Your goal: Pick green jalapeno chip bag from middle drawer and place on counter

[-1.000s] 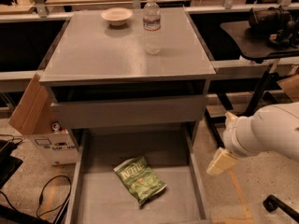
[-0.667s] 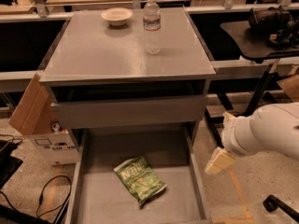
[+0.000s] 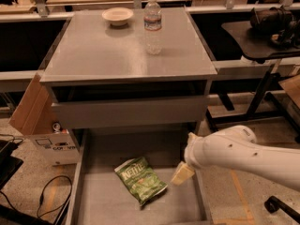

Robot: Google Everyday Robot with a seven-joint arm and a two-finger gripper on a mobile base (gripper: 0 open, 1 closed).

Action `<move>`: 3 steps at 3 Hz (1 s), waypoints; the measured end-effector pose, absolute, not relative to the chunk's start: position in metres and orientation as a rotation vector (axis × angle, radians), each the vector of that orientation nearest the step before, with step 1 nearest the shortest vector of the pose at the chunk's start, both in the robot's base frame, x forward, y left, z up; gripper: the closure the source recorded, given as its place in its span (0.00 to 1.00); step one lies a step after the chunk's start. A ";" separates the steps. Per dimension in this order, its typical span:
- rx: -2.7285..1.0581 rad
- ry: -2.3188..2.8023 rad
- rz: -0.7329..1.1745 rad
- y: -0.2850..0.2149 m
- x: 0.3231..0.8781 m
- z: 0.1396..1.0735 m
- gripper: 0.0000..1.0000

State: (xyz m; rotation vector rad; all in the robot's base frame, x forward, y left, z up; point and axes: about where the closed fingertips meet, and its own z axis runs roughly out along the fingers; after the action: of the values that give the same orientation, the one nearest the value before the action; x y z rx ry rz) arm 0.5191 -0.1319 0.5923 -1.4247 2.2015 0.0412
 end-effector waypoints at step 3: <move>-1.300 2.296 0.219 -0.029 0.576 0.432 0.00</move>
Offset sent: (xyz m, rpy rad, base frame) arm 0.0547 0.1475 -0.1973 0.1079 0.0914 -0.1020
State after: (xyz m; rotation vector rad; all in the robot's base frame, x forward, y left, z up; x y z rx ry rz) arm 0.5762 -0.0293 0.4324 -1.2997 2.2959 0.2190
